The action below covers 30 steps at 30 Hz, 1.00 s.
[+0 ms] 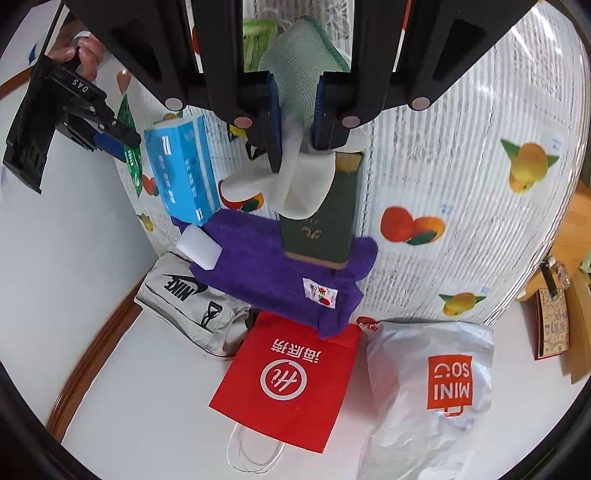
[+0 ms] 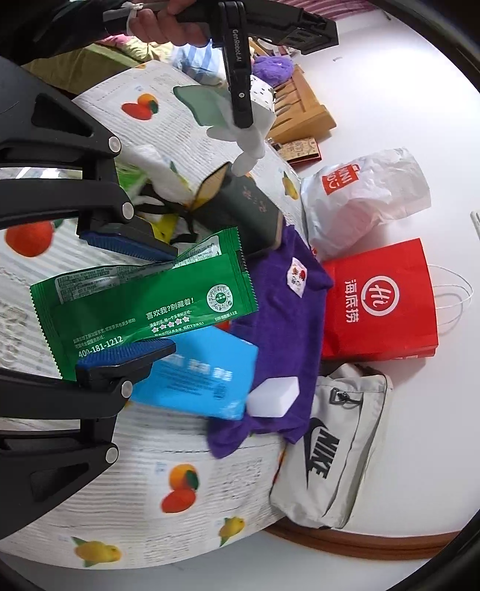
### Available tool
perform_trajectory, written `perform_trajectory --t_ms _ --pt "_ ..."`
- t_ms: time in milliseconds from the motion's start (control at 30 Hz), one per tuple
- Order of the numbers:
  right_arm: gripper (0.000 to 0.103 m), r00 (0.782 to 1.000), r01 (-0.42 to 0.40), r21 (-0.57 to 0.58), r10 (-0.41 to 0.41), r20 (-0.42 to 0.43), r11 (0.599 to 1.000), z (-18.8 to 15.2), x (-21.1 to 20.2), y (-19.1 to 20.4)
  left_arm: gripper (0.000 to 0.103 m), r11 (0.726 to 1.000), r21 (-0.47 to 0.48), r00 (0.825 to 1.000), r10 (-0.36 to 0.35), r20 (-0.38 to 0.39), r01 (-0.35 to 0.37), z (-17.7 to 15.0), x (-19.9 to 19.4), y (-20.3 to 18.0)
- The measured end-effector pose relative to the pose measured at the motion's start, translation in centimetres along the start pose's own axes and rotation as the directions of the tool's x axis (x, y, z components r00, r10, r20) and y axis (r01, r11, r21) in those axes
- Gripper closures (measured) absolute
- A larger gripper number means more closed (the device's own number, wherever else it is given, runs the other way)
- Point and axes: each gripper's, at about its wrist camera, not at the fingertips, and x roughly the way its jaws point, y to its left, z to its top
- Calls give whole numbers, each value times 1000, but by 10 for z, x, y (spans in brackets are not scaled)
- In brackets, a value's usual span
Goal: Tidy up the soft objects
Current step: 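Carry the green strip onto the purple towel and release while the left tool places the glove there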
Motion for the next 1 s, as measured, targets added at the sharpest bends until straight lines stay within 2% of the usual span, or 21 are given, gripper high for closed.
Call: perform_trajectory --t_ms 367,533,1000 --pt "62 999 48 -9 -48 1 999 63 34 -24 88 1000 -4 1000 -5 -16 5 38 31 7" --pt "62 997 78 -17 -78 -16 997 94 59 -39 88 999 -19 999 -36 -22 35 55 43 14" --pt "62 991 80 -31 -83 -109 996 140 139 -66 88 1000 -10 999 -30 -21 30 97 74 23"
